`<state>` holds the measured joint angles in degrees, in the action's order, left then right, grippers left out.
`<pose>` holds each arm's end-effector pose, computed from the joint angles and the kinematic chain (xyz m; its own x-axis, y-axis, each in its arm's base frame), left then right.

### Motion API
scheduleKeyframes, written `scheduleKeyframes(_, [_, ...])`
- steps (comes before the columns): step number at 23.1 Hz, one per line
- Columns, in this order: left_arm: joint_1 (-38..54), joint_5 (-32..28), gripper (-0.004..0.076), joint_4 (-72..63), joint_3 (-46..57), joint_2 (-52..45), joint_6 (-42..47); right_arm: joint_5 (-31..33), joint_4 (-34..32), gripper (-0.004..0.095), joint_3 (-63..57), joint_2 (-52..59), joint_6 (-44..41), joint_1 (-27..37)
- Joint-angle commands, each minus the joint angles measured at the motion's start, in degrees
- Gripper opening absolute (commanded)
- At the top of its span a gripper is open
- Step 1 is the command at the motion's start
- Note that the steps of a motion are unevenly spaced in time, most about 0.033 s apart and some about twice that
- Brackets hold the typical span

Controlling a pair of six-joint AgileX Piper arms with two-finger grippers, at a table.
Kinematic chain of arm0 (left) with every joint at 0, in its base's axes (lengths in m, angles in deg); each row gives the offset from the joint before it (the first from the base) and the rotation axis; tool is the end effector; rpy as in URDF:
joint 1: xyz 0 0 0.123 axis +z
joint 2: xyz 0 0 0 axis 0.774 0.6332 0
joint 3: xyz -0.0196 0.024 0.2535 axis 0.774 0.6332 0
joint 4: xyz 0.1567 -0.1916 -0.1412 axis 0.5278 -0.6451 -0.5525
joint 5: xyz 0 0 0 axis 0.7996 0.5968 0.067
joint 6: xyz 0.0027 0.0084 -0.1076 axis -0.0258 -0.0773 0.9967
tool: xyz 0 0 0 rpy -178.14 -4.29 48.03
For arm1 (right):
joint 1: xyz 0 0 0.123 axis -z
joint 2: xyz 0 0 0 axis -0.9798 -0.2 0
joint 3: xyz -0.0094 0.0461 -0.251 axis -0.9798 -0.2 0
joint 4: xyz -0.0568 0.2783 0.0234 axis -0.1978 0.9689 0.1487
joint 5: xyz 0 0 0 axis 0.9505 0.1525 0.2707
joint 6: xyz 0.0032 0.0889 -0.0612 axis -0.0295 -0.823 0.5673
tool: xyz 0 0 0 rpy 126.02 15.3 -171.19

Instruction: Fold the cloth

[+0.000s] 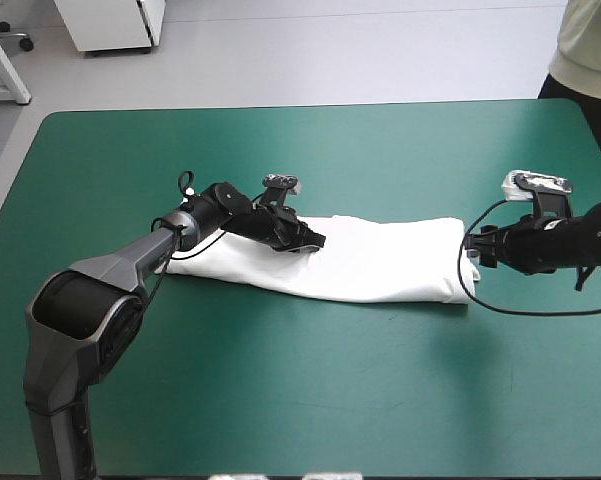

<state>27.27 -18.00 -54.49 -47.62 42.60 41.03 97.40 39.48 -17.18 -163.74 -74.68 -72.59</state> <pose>0.3980 -0.2318 0.1326 -0.8169 0.2863 -0.5007 0.5319 0.7095 -0.4622 0.3124 0.0023 0.2610 -0.8567 0.0898 -0.5080 -0.0619 0.9597 0.2740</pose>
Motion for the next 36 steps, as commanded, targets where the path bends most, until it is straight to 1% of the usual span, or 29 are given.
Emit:
scheduleKeyframes(1, [-1.1,2.0,-0.0009,0.5,-0.4,-1.3,-0.8,-3.5,3.1,0.0856,1.4,-5.1,2.8,0.4])
scheduleKeyframes(2, [-1.1,2.0,-0.0009,0.5,-0.4,-1.3,-0.7,-4.1,3.5,0.0841,1.4,-6.3,3.4,0.4])
scheduleKeyframes(3, [-1.1,2.0,-0.0009,0.5,-0.4,-1.3,-0.7,-5.5,5.0,0.0788,1.4,-9.0,5.2,0.4])
scheduleKeyframes(5, [-1.1,2.0,-0.0009,0.5,-0.4,-1.3,-0.7,-8.2,7.8,0.0733,1.4,-13.2,7.5,0.4])
scheduleKeyframes(6, [-1.1,2.0,-0.0009,0.5,-0.4,-1.3,-0.7,-8.6,8.7,0.0724,1.5,-14.6,8.4,0.4])
scheduleKeyframes(8, [-1.1,2.0,-0.0009,0.5,-0.4,-1.3,-0.7,-8.3,11.6,0.0723,1.5,-18.5,11.0,0.4])
scheduleKeyframes(11, [-1.1,1.7,-0.0009,0.5,-0.4,-1.3,-0.7,-6.0,14.5,0.0715,1.5,-22.5,13.6,0.3])
scheduleKeyframes(12, [-1.1,1.7,-0.0009,0.6,-0.4,-1.3,-0.7,-4.8,15.2,0.0679,1.5,-23.6,14.9,0.3])
scheduleKeyframes(13, [-1.1,1.7,-0.0009,0.6,-0.4,-1.3,-0.7,-3.2,16.0,0.0587,1.5,-24.4,16.4,0.3])
scheduleKeyframes(15, [-1.1,1.6,-0.0009,0.6,-0.4,-1.3,-0.7,-2.1,16.0,0.0425,1.5,-24.7,17.1,0.3])
scheduleKeyframes(16, [-1.1,1.5,-0.0009,0.6,-0.4,-1.3,-0.7,-1.3,16.0,0.0322,1.5,-24.7,17.8,0.3])
scheduleKeyframes(17, [-1.1,1.3,-0.0009,0.6,-0.4,-1.3,-0.7,-0.7,16.0,0.0195,1.5,-24.7,18.2,0.3])
scheduleKeyframes(18, [-1.1,1.2,-0.0009,0.6,-0.4,-1.3,-0.7,-0.1,16.0,0.0036,1.5,-24.7,18.7,0.3])
scheduleKeyframes(19, [-1.1,1.2,-0.0009,0.6,-0.4,-1.3,-0.7,-0.1,16.0,-0.0016,1.5,-24.7,18.7,0.3])
scheduleKeyframes(23, [-1.1,1.0,-0.0009,0.6,-0.4,-1.3,-0.7,-1.1,16.7,-0.0017,1.6,-24.1,19.1,0.3])
scheduleKeyframes(28, [-1.1,-1.9,-0.0009,0.6,-0.5,-3.2,-0.9,-1.3,20.3,-0.0017,3.7,-21.1,19.9,0.3])
scheduleKeyframes(31, [-1.1,-2.3,-0.0009,0.8,-1.8,-6.4,-1.2,0.6,22.8,-0.0017,7.5,-19.6,20.0,0.3])
scheduleKeyframes(33, [-1.0,-2.1,-0.0009,2.2,-3.3,-8.7,-1.1,3.4,25.2,-0.0017,10.7,-19.2,20.0,0.3])
scheduleKeyframes(34, [-0.5,-0.8,-0.0009,3.9,-4.2,-10.5,-0.3,5.5,26.5,-0.0017,13.1,-19.2,20.0,0.2])
scheduleKeyframes(36, [1.3,2.1,-0.0009,9.3,-6.2,-14.6,2.9,7.9,26.9,-0.0017,16.8,-19.2,18.9,-1.6])
